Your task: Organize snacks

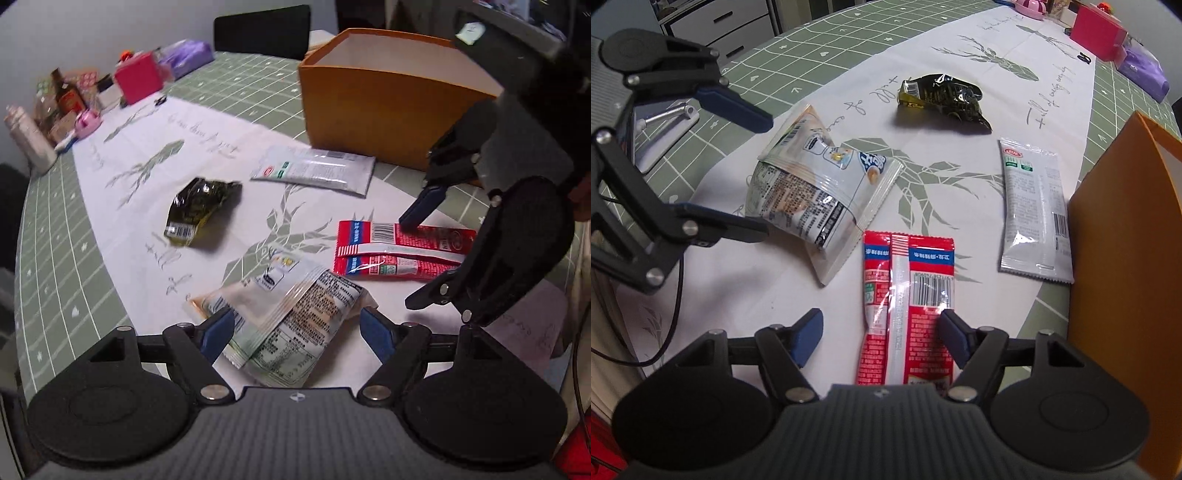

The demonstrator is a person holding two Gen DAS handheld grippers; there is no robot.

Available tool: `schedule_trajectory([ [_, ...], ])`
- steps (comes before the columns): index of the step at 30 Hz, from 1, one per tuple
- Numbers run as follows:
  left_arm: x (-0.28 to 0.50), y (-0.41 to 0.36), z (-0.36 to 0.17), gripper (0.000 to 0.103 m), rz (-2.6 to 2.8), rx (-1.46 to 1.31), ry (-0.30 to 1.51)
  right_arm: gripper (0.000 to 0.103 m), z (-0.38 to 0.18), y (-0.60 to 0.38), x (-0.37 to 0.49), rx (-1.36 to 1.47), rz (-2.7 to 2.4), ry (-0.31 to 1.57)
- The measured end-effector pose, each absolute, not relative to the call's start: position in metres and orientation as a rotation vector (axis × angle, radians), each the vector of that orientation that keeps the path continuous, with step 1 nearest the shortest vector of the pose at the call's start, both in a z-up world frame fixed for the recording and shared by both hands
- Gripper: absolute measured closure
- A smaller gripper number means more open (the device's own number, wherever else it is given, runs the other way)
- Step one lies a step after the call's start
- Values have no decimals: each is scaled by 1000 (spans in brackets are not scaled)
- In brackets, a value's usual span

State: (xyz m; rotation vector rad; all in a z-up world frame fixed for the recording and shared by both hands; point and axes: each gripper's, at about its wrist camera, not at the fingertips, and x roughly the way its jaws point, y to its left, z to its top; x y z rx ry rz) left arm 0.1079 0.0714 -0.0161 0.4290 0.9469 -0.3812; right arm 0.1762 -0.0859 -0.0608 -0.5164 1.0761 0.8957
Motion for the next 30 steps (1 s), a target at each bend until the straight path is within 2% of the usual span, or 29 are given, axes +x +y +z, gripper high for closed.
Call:
schedule_trajectory([
  [6,122,53,-36,12,-393,605,978,30,-61,-87,176,-514,902,1072],
  [11,132,54,-49,13,-363,552,1013,31,-61,-95,176,-505,890,1075],
  [12,134,55,-51,16,-347,530,1024,31,-61,-97,177,-504,884,1075],
  [15,136,58,-54,24,-305,488,1029,41,-60,-99,177,-510,863,1061],
  [17,136,60,-55,29,-283,465,1031,52,-59,-100,178,-510,843,1051],
  [21,133,60,-59,41,-225,468,1027,60,-59,-100,175,-535,821,1029],
  [23,132,61,-59,42,-215,451,1031,69,-59,-98,170,-556,825,1015],
  [25,131,61,-58,45,-207,448,1036,72,-60,-96,165,-594,818,997],
  [26,130,60,-58,45,-205,450,1038,81,-60,-95,163,-601,825,993],
  [30,126,61,-56,49,-196,428,1050,90,-58,-95,161,-598,814,998],
])
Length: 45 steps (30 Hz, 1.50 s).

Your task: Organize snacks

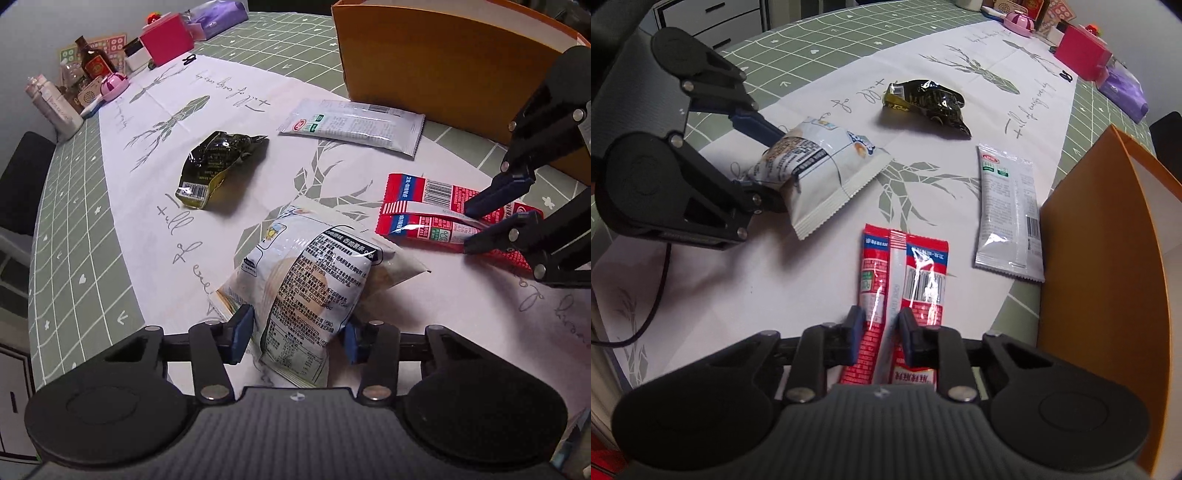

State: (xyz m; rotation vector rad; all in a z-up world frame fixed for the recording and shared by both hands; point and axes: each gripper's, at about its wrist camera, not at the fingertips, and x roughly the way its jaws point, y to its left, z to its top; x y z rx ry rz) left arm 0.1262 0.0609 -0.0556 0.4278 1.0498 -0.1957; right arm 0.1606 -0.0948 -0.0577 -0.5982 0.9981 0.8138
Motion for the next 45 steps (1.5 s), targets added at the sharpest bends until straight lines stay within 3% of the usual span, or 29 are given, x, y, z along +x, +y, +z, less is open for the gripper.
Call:
schedule_trajectory([
  [1,125,62,-54,51,-193,413,1053,103,-56,-95,161,-585,818,1004],
  [2,125,63,-52,52,-189,391,1058,103,-56,-96,162,-578,807,1016],
  [21,120,64,-16,58,-197,169,1091,103,-17,-115,167,-457,782,1009],
  [34,131,30,38,59,-225,301,1056,103,63,-133,158,-524,779,881],
  [45,165,-35,100,59,-313,385,896,103,110,-188,183,-557,610,774],
])
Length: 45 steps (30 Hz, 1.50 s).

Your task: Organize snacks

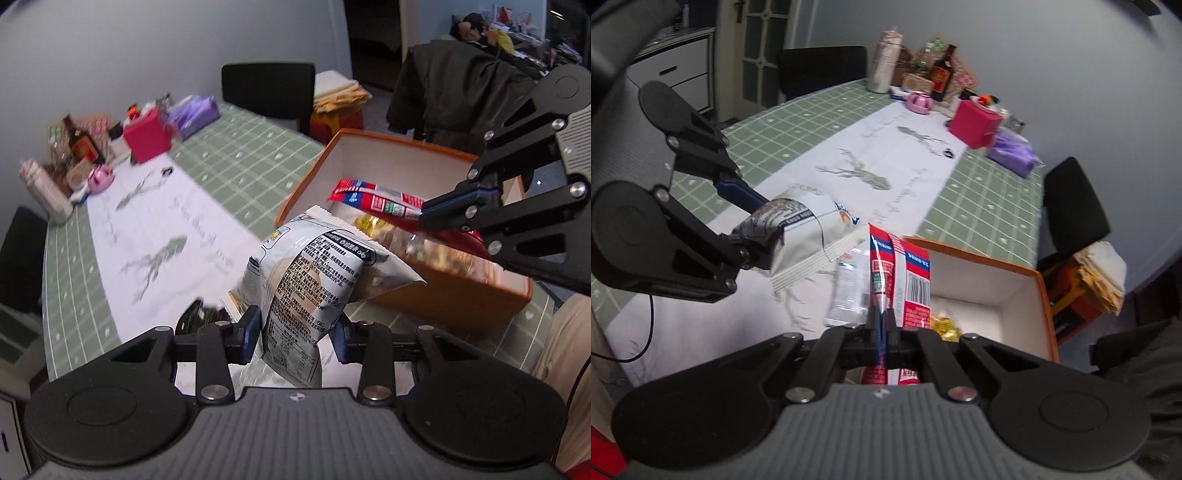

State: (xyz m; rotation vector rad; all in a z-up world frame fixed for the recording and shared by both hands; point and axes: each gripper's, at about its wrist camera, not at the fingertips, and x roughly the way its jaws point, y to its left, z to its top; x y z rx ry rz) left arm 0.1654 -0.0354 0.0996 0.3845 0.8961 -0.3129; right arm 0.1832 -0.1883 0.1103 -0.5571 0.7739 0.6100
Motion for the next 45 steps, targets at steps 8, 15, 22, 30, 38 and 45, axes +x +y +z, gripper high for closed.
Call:
schedule_trajectory([
  [8,204,-97,87,60,-393,457,876,103,87,-239,219,-547,493,853],
  [15,242,-134,57,60,-414,523,890,103,55,-267,247,-534,454,922],
  [22,264,-154,32,61,-414,586,901,103,18,-283,274,-532,440,992],
  [30,285,-173,10,66,-433,651,908,103,-16,-287,297,-535,457,1057],
  [38,301,-182,-8,66,-441,661,880,103,-37,-289,306,-547,485,1099],
  [45,303,-182,-17,45,-480,672,862,98,-39,-290,311,-518,475,1111],
])
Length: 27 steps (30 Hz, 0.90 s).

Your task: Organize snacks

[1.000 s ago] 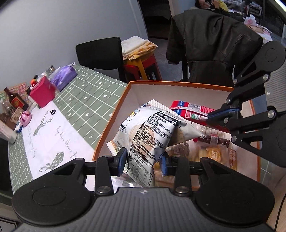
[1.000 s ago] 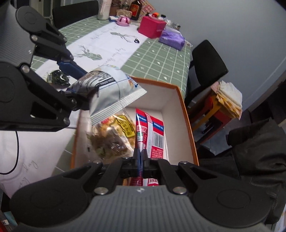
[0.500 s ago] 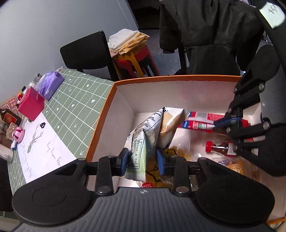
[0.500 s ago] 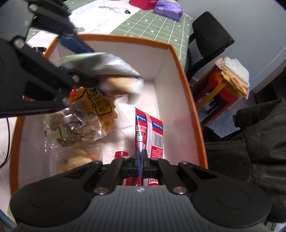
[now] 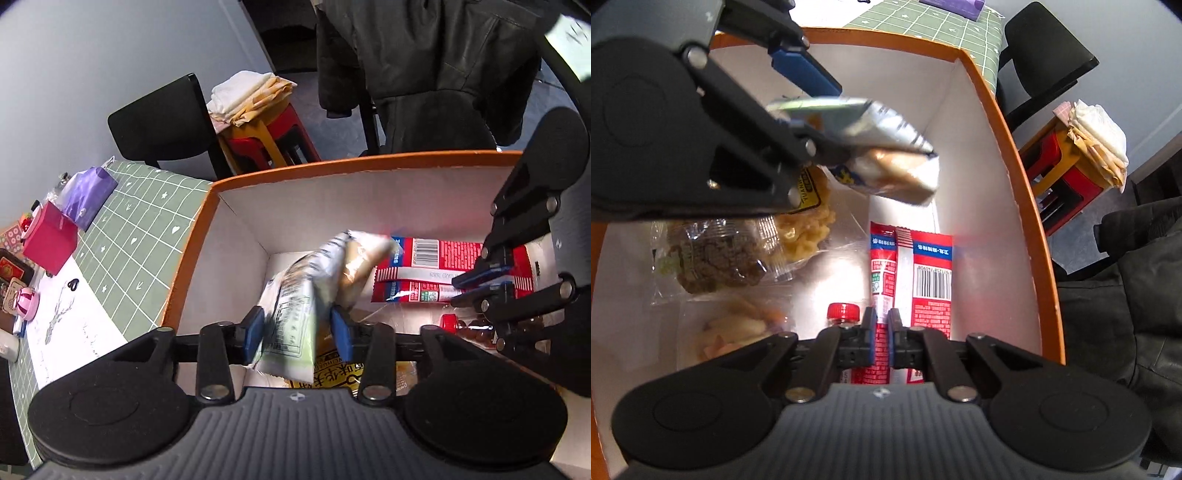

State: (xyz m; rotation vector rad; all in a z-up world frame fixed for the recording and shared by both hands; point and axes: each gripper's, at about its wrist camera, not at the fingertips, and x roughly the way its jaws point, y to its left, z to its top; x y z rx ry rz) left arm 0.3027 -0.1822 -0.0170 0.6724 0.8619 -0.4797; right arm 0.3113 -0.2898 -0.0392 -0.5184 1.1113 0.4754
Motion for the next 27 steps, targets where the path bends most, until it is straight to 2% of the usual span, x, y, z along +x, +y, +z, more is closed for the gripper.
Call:
schedule_trajectory([
  [1,303,-181,-17,36,-483,668,872,94,-40,-290,311,-512,478,1114],
  [3,300,-180,-16,29,-495,663,876,83,-40,-290,312,-494,486,1125],
  [4,299,-179,-15,29,-497,665,878,73,-39,-289,311,-486,488,1130],
  [5,296,-177,-13,29,-494,664,875,71,-39,-288,310,-484,485,1130],
  [11,281,-162,13,27,-510,571,893,61,-26,-288,300,-427,477,1110],
  [27,207,-79,83,27,-346,470,834,52,55,-262,233,-195,499,791],
])
